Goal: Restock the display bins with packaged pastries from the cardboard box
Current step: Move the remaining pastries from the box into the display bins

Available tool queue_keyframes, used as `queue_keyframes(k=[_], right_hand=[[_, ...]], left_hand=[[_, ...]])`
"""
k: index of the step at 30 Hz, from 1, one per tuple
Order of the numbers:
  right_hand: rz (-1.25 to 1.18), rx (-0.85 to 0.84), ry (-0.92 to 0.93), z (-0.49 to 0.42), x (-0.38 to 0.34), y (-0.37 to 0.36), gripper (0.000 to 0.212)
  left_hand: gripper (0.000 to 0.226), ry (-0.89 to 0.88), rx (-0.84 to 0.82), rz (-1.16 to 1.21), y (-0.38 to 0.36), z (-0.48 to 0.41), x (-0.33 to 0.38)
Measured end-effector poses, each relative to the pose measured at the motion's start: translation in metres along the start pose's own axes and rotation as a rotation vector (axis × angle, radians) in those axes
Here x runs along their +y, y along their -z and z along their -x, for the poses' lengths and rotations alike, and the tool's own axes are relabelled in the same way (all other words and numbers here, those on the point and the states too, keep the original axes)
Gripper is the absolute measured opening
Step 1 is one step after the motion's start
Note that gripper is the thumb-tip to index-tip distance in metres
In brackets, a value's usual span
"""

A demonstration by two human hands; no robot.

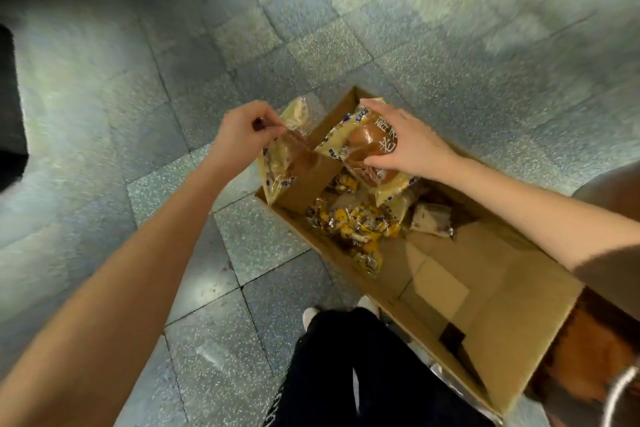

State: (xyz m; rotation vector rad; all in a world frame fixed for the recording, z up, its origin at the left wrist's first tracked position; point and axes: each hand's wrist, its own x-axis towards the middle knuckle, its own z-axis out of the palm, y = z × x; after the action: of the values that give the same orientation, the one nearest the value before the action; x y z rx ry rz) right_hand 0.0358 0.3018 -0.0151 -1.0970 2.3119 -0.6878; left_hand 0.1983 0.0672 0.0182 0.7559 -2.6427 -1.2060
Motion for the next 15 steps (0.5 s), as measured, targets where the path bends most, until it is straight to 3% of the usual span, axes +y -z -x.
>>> queue_keyframes(k=[8, 15], right_hand=[[0.022, -0.068, 0.306, -0.02, -0.123, 0.0, 0.095], [0.028, -0.173, 0.578, -0.01, -0.271, -0.058, 0.094]], left_hand=[[0.005, 0.129, 0.196, -0.019, 0.11, 0.098, -0.011], [0.007, 0.281, 0.501, 0.057, 0.193, 0.257, -0.048]])
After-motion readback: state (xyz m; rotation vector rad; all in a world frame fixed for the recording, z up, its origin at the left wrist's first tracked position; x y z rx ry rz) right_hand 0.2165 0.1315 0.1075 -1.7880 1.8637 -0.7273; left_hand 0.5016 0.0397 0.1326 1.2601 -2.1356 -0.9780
